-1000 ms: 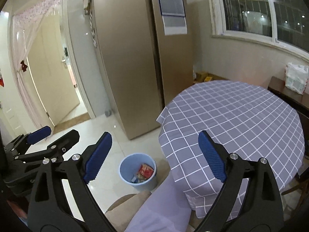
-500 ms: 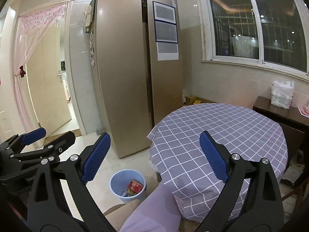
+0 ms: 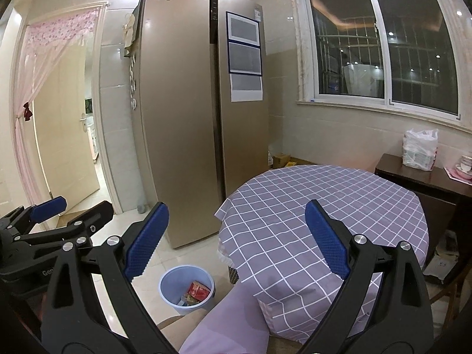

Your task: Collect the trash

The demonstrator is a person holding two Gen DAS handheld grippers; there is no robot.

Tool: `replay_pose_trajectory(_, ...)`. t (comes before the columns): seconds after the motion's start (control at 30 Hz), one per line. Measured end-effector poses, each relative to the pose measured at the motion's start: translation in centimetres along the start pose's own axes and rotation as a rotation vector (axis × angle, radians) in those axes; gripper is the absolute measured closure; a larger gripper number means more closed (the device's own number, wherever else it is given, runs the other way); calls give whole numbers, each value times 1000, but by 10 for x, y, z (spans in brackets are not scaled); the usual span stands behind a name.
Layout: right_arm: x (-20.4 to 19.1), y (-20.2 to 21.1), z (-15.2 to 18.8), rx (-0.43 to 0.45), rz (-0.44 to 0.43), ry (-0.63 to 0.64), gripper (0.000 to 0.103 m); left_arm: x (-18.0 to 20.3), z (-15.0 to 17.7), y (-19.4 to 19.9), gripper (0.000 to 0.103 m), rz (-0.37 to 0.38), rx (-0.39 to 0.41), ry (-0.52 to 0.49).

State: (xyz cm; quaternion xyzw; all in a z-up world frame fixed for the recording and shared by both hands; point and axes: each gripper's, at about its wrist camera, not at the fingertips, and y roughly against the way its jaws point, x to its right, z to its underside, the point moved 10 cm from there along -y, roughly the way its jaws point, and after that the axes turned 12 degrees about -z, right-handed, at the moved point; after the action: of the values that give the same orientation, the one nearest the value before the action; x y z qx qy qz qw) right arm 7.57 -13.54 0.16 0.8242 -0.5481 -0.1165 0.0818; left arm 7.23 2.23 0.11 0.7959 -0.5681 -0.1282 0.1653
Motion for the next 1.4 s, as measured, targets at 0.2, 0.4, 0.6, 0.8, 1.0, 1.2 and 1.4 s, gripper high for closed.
replay_pose_trajectory(0.2,2,1,3,1,0,-8,11,1,1,1,13,-2,7,0)
replay_pose_trajectory(0.4,4,3,2,1,5,-7,11,0,1,2,13,-2,8,0)
replay_pose_trajectory(0.6,4,5,1,7,13,-3,10,0,-1,2,13,3,9,-3)
replay_pose_trajectory(0.8,2,6,1,4,13,-5,10,1,0,2,13,12,0,-4)
replay_pose_trajectory(1.0,2,6,1,5,14,-5,9,0,0,1,13,12,2,-6)
replay_pose_trajectory(1.2,2,6,1,0,13,-9,9,-2,1,1,13,8,4,-8)
replay_pose_trajectory(1.4,1,5,0,-3,11,-12,9,-3,0,1,13,4,10,-10)
